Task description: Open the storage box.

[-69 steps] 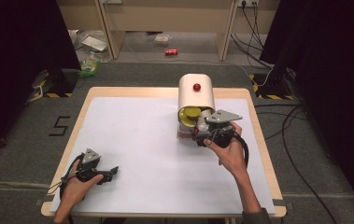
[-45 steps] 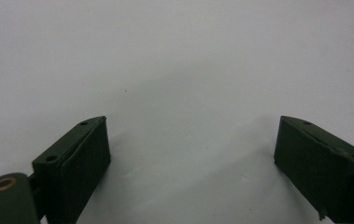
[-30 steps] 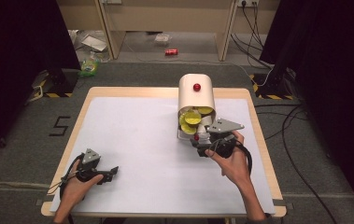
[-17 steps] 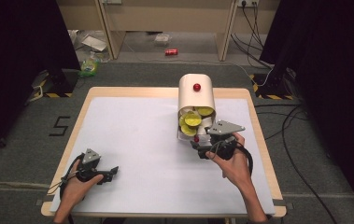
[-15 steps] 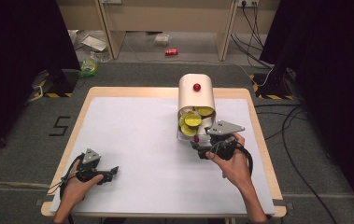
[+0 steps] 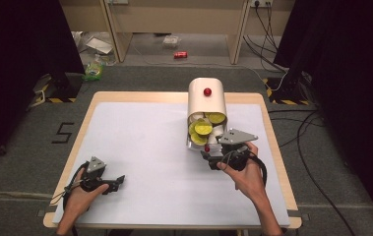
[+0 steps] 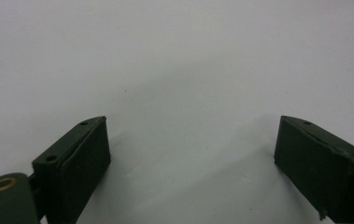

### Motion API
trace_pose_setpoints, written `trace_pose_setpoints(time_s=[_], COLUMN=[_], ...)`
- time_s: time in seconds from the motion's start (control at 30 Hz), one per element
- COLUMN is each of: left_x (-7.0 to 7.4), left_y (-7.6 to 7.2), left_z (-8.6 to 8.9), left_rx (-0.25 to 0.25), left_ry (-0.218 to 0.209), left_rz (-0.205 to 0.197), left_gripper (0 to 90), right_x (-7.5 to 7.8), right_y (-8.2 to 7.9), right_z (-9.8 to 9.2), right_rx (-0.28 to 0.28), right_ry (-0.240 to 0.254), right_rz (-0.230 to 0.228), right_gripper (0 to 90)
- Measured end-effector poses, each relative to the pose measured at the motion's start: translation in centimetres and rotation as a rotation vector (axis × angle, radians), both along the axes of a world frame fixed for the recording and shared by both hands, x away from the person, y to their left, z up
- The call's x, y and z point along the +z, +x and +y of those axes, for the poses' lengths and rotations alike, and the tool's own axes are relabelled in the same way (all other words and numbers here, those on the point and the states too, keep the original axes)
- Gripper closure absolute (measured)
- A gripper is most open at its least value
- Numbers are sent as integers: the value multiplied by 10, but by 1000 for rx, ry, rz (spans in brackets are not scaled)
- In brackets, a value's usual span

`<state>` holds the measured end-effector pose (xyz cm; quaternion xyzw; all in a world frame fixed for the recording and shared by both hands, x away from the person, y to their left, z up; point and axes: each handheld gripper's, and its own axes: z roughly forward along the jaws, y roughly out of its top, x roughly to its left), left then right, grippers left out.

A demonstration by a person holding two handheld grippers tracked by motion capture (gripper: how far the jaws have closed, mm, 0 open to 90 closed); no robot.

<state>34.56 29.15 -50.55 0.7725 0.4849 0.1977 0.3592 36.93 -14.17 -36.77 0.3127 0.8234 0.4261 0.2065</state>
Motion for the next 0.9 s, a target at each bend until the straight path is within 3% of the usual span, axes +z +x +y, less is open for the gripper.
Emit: trace_pose_setpoints(time_s=[0.9], left_x=[0], left_y=[0], left_z=[0], left_rx=[0], left_ry=[1], left_rz=[0], left_gripper=[98], right_x=[-2], right_y=[-7], right_z=[-1], right_rx=[14], right_ry=[-12], right_rz=[7], right_gripper=[292])
